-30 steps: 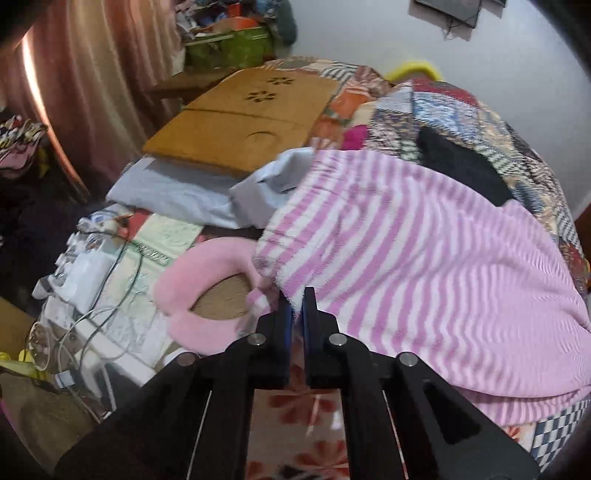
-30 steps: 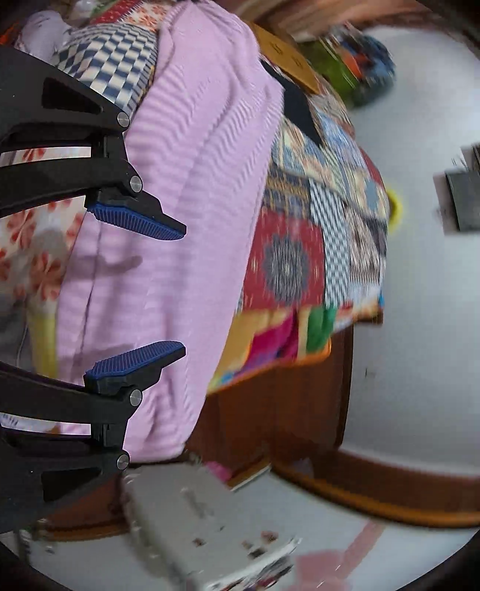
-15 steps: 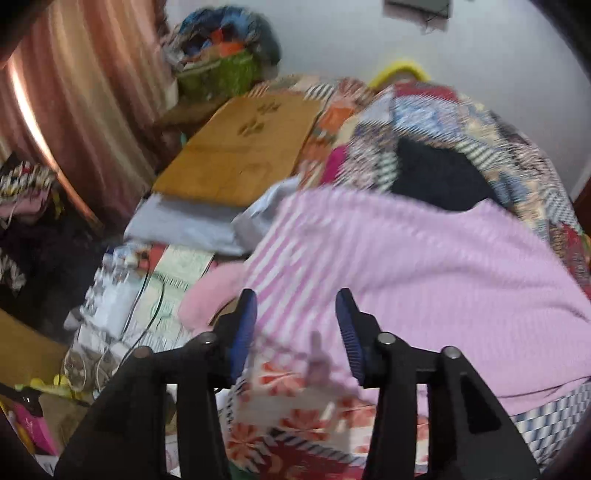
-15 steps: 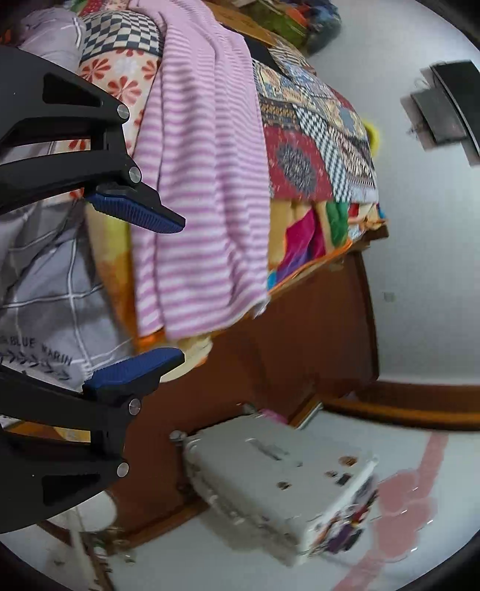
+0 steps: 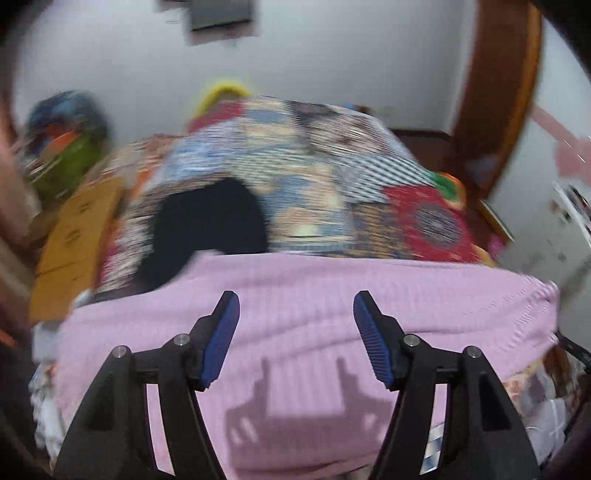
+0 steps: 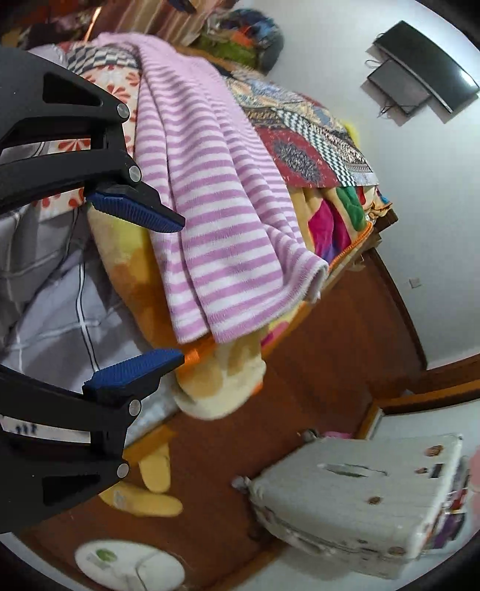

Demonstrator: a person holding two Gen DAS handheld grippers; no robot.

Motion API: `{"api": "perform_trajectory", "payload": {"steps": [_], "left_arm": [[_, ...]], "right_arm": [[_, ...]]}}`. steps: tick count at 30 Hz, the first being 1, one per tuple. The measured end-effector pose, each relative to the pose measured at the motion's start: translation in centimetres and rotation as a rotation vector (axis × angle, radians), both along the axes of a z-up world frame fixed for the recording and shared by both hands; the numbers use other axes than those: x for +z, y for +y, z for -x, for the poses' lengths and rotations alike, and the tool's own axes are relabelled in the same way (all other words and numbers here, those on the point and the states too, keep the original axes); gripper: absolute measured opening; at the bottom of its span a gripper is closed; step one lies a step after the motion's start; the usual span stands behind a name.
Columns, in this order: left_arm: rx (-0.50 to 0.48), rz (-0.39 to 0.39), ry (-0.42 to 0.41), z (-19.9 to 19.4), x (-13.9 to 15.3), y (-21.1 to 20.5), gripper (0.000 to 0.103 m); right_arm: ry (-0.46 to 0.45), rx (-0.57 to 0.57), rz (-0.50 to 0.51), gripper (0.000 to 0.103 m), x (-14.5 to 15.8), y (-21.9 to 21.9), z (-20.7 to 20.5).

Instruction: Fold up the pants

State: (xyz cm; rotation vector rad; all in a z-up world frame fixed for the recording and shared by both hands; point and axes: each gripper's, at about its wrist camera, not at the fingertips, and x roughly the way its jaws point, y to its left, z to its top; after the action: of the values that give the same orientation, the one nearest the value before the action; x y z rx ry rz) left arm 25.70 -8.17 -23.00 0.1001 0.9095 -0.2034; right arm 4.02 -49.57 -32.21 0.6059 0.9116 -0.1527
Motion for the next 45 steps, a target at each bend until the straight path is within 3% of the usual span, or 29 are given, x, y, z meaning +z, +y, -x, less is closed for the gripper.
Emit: {"api": "perform_trajectory", "payload": {"steps": [4, 9, 12, 17, 21, 22, 23, 25, 31, 34, 38, 42, 45], "left_arm": [[-0.110, 0.009, 0.081, -1.0, -3.3, -5.7, 0.064], [-0.219, -0.006, 0.186, 0.0, -7.7, -10.0, 0.064], [-0.246, -0.035, 0.192, 1.0, -9.2, -10.7, 0.065], [-0.218, 0.038, 0.217, 0.7, -9.5, -9.5, 0.068], [-0.207, 0.065, 0.219, 0.6, -9.6, -9.3, 0.069], [-0.208, 0.059, 0.214, 0.7, -9.6, -9.3, 0.069], [-0.209, 0.052, 0.208, 0.8, -9.5, -9.4, 0.069], [-0.214, 0.048, 0.204, 1.0, -9.5, -9.4, 0.069], [-0.239, 0.036, 0.218, 1.3, -8.8, -9.6, 0.069], [-0.254, 0.046, 0.214, 1.5, -8.1, -9.9, 0.068], [-0.273, 0.061, 0.187, 1.6, -6.6, -10.5, 0.068], [-0.298, 0.040, 0.162, 0.9, -5.2, -11.9, 0.068], [-0.327, 0.023, 0.151, -0.1, -4.5, -13.6, 0.068]], "right_arm": [[0.007, -0.020, -0.150, 0.061, -1.4, -0.3, -0.5], [0.049, 0.004, -0.184, 0.061, -2.4, 0.5, -0.9], [0.029, -0.010, -0.219, 0.062, -2.6, 0.4, -0.8], [-0.013, -0.091, -0.285, 0.065, -2.9, -0.5, -2.0], [-0.068, -0.115, -0.263, 0.060, -2.7, -0.6, -3.4], [-0.081, -0.109, -0.246, 0.048, -2.7, -0.6, -3.7], [-0.096, -0.098, -0.239, 0.029, -2.7, -0.4, -4.0], [-0.115, -0.076, -0.234, 0.008, -2.5, -0.4, -4.4], [-0.250, -0.041, -0.083, 0.006, 2.1, -1.7, -4.5], [-0.267, -0.017, -0.028, 0.006, 3.7, -2.0, -4.0], [-0.185, -0.007, -0.031, 0.006, 1.5, -1.2, -2.6], [-0.079, -0.033, -0.110, 0.006, -3.1, -0.6, -0.7], [-0.062, -0.022, -0.108, 0.006, -3.8, -0.1, -0.5]]}}
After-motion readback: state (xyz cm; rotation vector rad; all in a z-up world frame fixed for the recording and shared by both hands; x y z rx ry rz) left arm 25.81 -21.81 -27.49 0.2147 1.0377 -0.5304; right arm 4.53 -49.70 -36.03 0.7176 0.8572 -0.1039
